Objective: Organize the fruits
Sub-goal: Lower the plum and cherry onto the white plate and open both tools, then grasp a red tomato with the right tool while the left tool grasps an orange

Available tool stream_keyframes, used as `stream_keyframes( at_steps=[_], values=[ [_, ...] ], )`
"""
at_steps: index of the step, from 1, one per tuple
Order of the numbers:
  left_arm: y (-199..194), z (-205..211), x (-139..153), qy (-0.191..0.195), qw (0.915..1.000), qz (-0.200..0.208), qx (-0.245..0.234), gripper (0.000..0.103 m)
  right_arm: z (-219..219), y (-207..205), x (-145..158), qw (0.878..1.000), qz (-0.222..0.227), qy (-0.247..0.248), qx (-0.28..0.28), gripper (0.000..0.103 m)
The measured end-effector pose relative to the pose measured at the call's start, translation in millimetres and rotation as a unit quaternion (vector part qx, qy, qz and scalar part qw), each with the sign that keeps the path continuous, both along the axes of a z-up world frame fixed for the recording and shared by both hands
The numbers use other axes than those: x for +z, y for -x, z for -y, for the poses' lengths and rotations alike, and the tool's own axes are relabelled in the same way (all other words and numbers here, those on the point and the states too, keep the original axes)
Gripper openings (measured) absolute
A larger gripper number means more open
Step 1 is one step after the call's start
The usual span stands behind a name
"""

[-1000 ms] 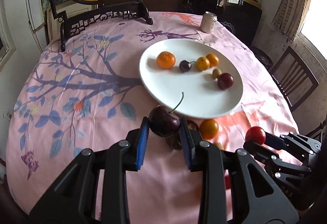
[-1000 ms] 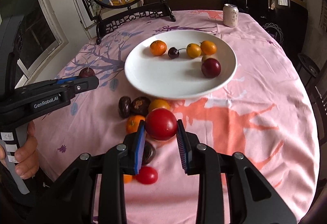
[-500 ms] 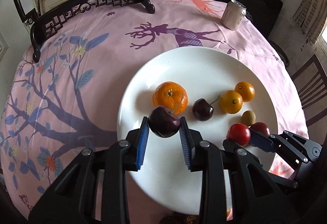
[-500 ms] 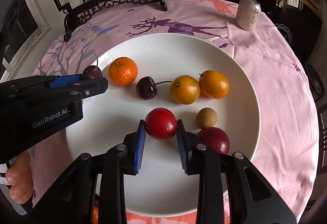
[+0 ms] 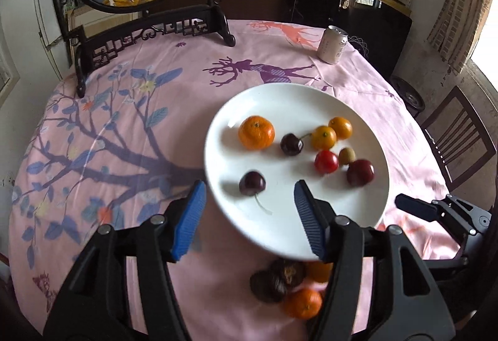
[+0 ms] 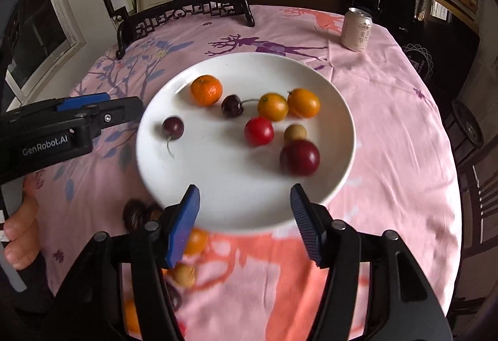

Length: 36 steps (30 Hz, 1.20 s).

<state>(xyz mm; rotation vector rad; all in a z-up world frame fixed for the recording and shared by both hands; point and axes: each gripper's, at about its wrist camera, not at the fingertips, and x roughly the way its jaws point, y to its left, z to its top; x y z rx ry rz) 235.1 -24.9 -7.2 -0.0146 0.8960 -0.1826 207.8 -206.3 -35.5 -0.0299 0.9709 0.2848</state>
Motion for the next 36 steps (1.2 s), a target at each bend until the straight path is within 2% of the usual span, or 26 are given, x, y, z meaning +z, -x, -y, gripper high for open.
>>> stream_keyframes(
  at_steps=[3,7,11,16,22,24,25,27,28,29,31,33,36],
  values=[
    [56,-14,-11,0.003,0.9999,0.013,0.009,0.068,11,62,1,0.999,0.027,-0.024,-0.020,0.087],
    [99,-24,-29,0.006,0.9999,0.008,0.013,0.068,17,102,1,0.998,0.041,-0.023,-0.049,0.087],
    [124,-30,-35,0.006,0.9999,0.004,0.014,0.068,16,117,1,0.998,0.038,-0.015,-0.048,0.088],
    [146,-40,-42,0.008,0.9998,-0.004,0.019,0.068,2,140,-19,0.999,0.016,0.001,-0.028,0.088],
    [164,-44,-43,0.008,0.9999,-0.002,0.010,0.080,-22,159,-45,0.999,0.034,0.037,-0.001,0.088],
    [169,-43,-42,0.006,1.0000,0.000,0.005,0.080,-28,156,-52,0.998,0.032,0.044,0.009,0.069],
    [172,-43,-42,0.006,1.0000,0.001,0.002,0.081,-30,152,-57,0.999,0.024,0.040,0.015,0.065],
    [176,-42,-42,0.009,0.9999,-0.002,-0.005,0.081,-34,143,-66,0.999,0.010,0.026,0.024,0.047],
    [178,-40,-42,0.011,0.9999,-0.004,-0.010,0.081,-37,138,-70,0.999,0.009,0.025,0.028,0.044],
    [179,-38,-43,0.011,0.9998,-0.007,-0.016,0.081,-41,136,-70,0.999,0.022,0.027,0.032,0.037],
    [181,-31,-46,0.011,0.9995,-0.016,-0.026,0.082,-46,130,-70,0.999,0.026,0.029,0.037,0.032],
    [182,-23,-49,0.008,0.9991,-0.023,-0.035,0.082,-41,129,-66,0.999,0.019,0.010,0.029,0.031],
    [180,-7,-54,0.006,0.9981,-0.028,-0.054,0.082,-20,134,-58,1.000,0.020,0.011,-0.007,0.031]
  ],
)
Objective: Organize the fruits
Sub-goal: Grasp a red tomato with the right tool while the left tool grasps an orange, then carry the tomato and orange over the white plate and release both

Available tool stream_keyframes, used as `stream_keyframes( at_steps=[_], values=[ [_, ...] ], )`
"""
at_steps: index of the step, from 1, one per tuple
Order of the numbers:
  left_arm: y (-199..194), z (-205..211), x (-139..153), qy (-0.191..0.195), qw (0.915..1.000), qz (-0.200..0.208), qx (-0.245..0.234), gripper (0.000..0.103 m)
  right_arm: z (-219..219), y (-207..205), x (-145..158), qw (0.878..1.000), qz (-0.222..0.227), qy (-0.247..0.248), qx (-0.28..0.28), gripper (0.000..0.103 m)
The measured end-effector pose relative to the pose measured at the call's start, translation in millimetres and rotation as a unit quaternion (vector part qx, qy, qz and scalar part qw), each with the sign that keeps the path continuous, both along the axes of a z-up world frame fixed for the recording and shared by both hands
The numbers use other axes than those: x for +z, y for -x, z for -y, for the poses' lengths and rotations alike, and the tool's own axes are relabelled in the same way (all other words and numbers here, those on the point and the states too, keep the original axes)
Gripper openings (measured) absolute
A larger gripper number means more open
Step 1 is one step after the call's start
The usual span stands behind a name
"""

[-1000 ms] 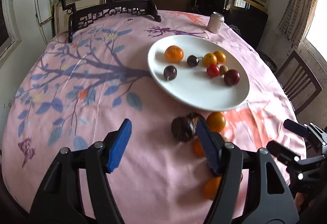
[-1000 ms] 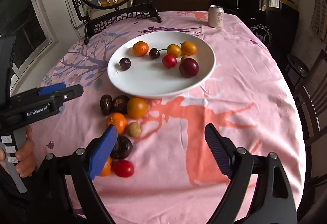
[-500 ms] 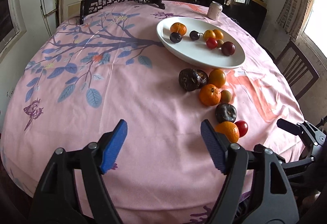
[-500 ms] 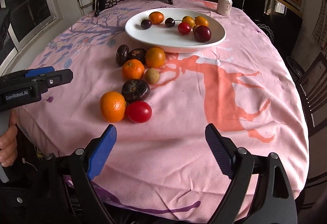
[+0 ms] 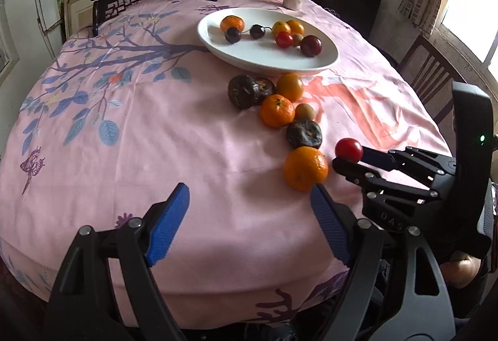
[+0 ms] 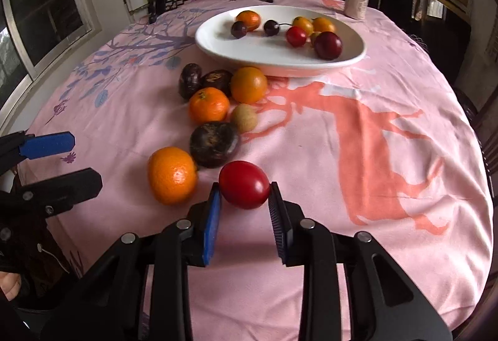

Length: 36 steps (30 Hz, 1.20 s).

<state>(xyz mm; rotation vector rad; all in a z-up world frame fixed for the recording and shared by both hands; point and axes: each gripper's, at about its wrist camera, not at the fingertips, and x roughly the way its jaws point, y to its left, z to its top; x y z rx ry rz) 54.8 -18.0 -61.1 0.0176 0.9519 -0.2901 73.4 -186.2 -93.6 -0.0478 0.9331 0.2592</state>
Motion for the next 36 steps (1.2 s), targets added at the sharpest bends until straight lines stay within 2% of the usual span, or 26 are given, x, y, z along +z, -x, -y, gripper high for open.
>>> stream_keyframes(
  at_steps=[5,10,11,13,14,20,29,36],
  values=[
    [-10,35,-12,-0.009,0.9994,-0.017,-0.028,0.082,43,16,10,0.999,0.013,-0.011,-0.047,0.031],
    [-22,62,-24,-0.027,0.9986,-0.030,-0.034,0.082,62,23,6,0.998,0.011,-0.035,-0.051,0.031],
    [-24,66,-27,-0.030,0.9985,-0.032,-0.032,0.078,63,23,5,0.998,0.010,-0.039,-0.050,0.031],
    [-28,70,-32,-0.037,0.9981,-0.041,-0.028,0.050,65,24,4,0.998,0.009,-0.045,-0.047,0.031],
    [-30,70,-35,-0.037,0.9977,-0.051,-0.028,0.041,65,24,3,0.998,0.008,-0.047,-0.046,0.031],
    [-23,62,-21,-0.020,0.9993,-0.024,-0.022,0.040,66,23,0,0.997,0.003,-0.058,-0.043,0.031],
    [-16,21,13,-0.002,0.9998,0.018,0.009,0.040,44,19,7,0.998,0.004,-0.062,-0.028,0.031],
    [-42,-12,41,-0.007,0.9980,0.047,0.040,0.040,30,-2,24,0.998,0.009,-0.064,-0.021,0.031]
  ],
)
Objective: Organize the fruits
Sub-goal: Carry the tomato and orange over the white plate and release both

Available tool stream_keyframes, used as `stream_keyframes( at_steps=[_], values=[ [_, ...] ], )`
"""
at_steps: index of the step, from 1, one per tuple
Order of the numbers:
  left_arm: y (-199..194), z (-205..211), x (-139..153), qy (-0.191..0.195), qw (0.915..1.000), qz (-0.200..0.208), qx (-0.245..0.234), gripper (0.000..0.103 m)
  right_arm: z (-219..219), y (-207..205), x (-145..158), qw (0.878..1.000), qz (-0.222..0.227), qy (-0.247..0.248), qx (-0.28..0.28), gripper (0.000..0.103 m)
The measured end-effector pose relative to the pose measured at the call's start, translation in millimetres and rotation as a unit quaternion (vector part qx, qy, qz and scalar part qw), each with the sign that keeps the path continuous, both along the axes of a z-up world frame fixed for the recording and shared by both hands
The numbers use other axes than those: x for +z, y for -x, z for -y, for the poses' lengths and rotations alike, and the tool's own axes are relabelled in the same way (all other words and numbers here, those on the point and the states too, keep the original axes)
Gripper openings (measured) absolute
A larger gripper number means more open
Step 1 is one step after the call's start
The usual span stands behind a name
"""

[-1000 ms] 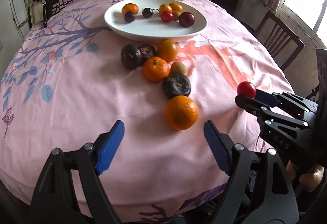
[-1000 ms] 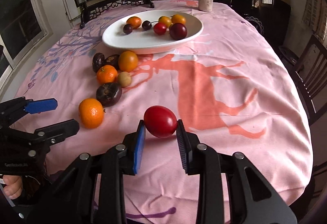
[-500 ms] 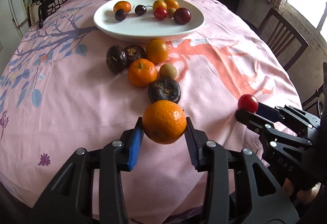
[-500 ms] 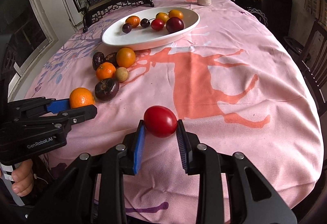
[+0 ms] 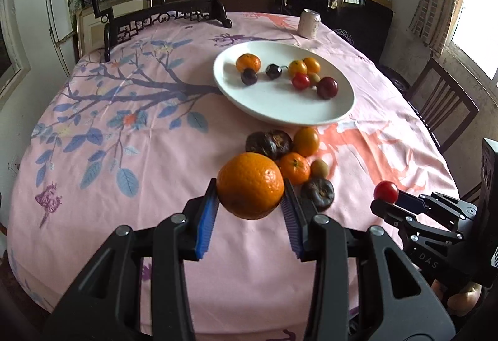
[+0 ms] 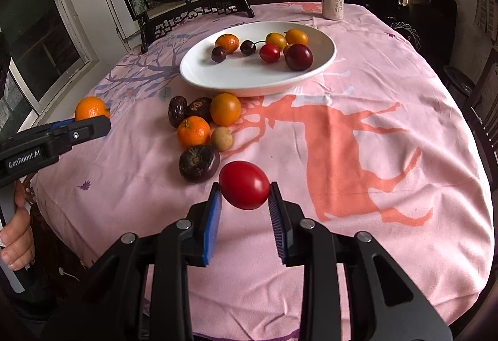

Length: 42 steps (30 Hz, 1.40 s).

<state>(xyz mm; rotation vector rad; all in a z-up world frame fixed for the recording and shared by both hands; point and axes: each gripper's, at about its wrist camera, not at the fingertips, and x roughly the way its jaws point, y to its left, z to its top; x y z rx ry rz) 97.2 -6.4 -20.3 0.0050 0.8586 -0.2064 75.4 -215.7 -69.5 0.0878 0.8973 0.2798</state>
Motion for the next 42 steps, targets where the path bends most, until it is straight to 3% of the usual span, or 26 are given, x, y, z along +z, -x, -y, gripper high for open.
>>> stream_keyframes(
  at_steps=[7,13,20,26,27,29,32,34,36,38,42],
  values=[
    [-109,17,22,-0.015,0.9997,-0.017,0.006,0.040,-18,-80,33,0.999,0.027,0.024,0.019,0.031],
    [-195,28,-9,-0.031,0.9967,-0.067,0.034,0.040,-34,-160,21,0.998,-0.005,0.047,0.036,0.031],
    [-229,34,-32,-0.031,0.9951,-0.089,0.030,0.040,-46,-200,7,0.997,-0.026,0.050,0.052,0.031],
    [-243,36,-36,-0.023,0.9949,-0.094,0.031,0.041,-53,-217,-3,0.996,-0.034,0.061,0.051,0.031],
    [-245,36,-36,-0.021,0.9950,-0.093,0.030,0.045,-54,-221,-4,0.996,-0.034,0.063,0.048,0.038],
    [-243,35,-31,-0.012,0.9957,-0.088,0.028,0.064,-55,-224,-1,0.997,-0.029,0.062,0.045,0.058],
    [-220,27,-10,-0.001,0.9980,-0.058,0.024,0.066,-48,-209,16,0.996,-0.006,0.080,0.026,0.058],
    [-193,18,7,0.003,0.9990,-0.032,0.030,0.074,-38,-190,27,0.997,-0.005,0.071,0.024,0.061],
    [-160,10,18,-0.008,0.9990,-0.012,0.042,0.082,-28,-165,33,0.998,-0.008,0.064,0.010,0.079],
    [-127,5,18,-0.013,0.9990,-0.003,0.043,0.084,-21,-135,36,0.999,-0.008,0.053,-0.002,0.091],
    [-73,-8,1,-0.001,0.9982,-0.001,0.060,0.086,-17,-74,32,0.998,0.012,0.050,-0.024,0.094]
  ],
)
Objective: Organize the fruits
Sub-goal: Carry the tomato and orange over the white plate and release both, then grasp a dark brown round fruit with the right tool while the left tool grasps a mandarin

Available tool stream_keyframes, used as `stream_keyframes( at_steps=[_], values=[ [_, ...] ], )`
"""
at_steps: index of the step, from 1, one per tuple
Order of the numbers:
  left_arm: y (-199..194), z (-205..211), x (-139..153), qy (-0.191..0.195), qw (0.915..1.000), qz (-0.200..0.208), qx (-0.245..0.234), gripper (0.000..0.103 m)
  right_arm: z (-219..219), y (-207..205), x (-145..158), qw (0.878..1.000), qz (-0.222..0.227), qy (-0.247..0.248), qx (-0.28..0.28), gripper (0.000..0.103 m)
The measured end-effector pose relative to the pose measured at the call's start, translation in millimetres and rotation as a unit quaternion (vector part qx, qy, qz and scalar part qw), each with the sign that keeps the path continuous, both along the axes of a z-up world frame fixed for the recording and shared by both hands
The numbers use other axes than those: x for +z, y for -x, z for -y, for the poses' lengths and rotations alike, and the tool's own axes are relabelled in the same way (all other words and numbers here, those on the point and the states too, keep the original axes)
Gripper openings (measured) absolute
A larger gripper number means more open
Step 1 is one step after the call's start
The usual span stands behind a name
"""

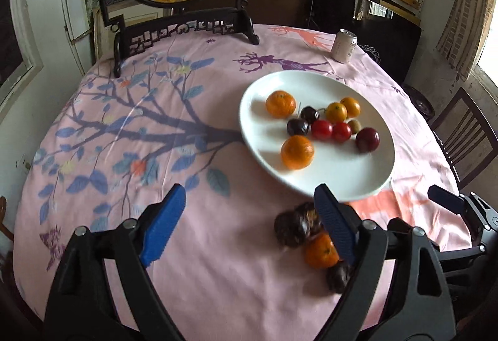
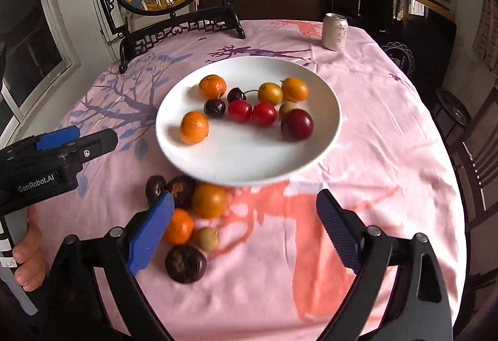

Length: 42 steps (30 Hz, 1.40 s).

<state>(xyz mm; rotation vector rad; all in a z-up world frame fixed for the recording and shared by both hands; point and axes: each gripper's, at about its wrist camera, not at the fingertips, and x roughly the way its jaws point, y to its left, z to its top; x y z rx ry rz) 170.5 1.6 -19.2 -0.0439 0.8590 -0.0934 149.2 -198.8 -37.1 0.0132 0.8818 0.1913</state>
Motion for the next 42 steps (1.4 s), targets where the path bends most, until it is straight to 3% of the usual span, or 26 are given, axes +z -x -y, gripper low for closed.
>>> stream_keyframes(
  at_steps=[7,19,29,31,33,35,42],
  values=[
    [36,-6,-24,-0.009,0.9997,-0.020,0.013,0.086,-3,39,-5,1.000,-0.012,-0.012,0.003,0.095],
    [65,-5,-14,-0.014,0.9999,0.001,0.008,0.086,-8,62,3,1.000,0.001,-0.010,0.009,0.095],
    [76,-33,-23,-0.014,0.9993,-0.008,0.034,0.086,-36,58,-43,0.998,-0.030,-0.019,0.059,0.094],
    [77,-37,-25,-0.014,0.9991,-0.012,0.037,0.086,-42,50,-49,0.998,-0.029,-0.015,0.062,0.082],
    [78,-40,-28,-0.013,0.9990,-0.017,0.038,0.086,-47,38,-59,0.997,-0.046,-0.011,0.065,0.056],
    [79,-40,-29,-0.011,0.9990,-0.021,0.037,0.086,-51,29,-67,0.997,-0.046,-0.003,0.065,0.045],
    [76,-8,-36,-0.003,0.9993,-0.037,-0.007,0.086,-31,43,-52,0.999,-0.028,0.027,0.038,0.042]
  ],
)
